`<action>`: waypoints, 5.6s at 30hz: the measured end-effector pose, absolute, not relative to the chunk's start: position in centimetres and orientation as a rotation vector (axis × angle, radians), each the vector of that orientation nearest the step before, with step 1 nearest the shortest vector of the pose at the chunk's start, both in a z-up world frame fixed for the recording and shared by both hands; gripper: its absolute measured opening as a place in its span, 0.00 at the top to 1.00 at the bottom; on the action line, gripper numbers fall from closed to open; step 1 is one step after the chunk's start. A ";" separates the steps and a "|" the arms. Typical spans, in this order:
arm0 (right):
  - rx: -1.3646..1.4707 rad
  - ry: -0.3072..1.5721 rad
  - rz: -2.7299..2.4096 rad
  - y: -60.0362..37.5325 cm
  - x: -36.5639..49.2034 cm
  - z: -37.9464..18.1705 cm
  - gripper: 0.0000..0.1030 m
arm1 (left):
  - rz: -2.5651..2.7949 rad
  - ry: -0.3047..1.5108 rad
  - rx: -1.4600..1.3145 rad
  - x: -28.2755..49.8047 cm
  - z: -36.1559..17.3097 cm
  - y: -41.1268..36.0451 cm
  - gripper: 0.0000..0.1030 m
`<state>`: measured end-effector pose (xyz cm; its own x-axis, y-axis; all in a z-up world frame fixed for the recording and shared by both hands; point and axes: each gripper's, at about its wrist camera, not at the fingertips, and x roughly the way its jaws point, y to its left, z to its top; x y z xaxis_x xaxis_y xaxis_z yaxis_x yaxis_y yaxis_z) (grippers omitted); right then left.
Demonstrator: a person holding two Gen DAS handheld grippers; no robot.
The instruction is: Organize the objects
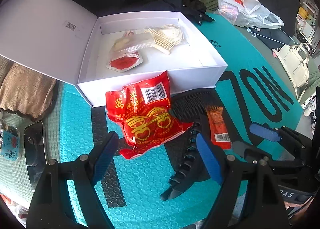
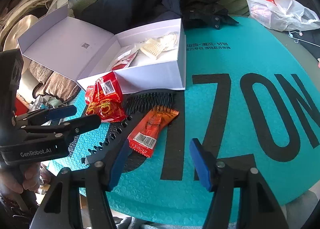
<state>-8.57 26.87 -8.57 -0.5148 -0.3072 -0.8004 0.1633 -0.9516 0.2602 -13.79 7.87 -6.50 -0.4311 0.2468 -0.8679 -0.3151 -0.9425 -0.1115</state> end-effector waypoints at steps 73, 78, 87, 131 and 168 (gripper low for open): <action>1.414 0.099 -2.637 25.3 -7.6 -10.6 0.71 | 2.366 0.187 -1.497 -12.6 -11.1 6.9 0.31; 1.390 0.004 -2.611 26.2 -7.3 -10.3 0.73 | 2.365 0.192 -1.510 -12.6 -11.0 6.8 0.31; 1.381 -0.047 -2.576 26.4 -6.9 -9.8 0.73 | 2.379 0.181 -1.504 -11.7 -9.8 6.8 0.32; 1.289 -0.097 -2.547 25.8 -5.3 -7.2 0.73 | 2.457 0.060 -1.435 -9.8 -5.5 4.8 0.38; 1.040 -0.015 -2.516 24.4 -11.2 2.0 0.73 | 2.508 0.087 -1.260 -16.7 3.1 7.7 0.38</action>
